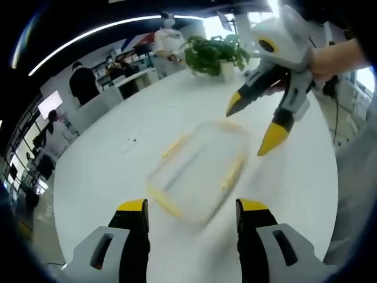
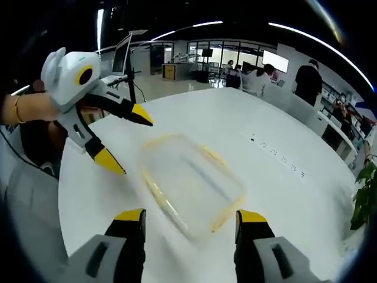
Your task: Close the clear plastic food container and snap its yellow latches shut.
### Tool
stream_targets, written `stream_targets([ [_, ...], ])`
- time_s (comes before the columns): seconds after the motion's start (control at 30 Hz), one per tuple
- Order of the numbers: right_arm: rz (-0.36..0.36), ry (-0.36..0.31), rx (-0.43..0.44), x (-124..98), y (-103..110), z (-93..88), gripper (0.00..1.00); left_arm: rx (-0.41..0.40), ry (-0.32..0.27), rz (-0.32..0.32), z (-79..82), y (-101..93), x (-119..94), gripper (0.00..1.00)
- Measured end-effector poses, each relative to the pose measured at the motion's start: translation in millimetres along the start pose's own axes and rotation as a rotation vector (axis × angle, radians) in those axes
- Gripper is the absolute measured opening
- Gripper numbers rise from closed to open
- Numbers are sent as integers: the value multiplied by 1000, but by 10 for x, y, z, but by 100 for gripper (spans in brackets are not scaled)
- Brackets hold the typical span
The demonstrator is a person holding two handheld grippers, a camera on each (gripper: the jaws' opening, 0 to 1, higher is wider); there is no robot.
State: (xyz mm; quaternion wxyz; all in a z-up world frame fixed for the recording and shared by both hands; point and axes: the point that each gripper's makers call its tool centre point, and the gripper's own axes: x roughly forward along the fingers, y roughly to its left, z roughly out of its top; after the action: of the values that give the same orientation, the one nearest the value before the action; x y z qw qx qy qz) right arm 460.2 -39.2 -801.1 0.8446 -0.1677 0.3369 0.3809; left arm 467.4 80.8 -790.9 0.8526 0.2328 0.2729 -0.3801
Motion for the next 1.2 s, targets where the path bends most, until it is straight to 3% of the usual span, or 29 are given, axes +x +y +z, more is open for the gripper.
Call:
stream_targets([
  [0.3,-29,-77,102,-260,82,39,61,-76,-40,64,-68,-24,-355,59],
  [0.5,-43,-118,164,-445,183,-33,61,-127,-67,98,-160,-74,-611,60],
  [0.73,-51,-137,195,-633,376,-200,61,-159,-93,121,-226,-196,-832,60],
  [0.87,-66,-134,215,-717,429,-338,61,-116,-77,153,-265,-272,-944,60],
  [0.97,-65,-141,239,-782,499,-416,61,-185,-123,153,-253,-334,-1018,60],
  [1.2,-63,-154,258,-895,672,-585,61,-236,-146,161,-383,-455,-1176,60],
])
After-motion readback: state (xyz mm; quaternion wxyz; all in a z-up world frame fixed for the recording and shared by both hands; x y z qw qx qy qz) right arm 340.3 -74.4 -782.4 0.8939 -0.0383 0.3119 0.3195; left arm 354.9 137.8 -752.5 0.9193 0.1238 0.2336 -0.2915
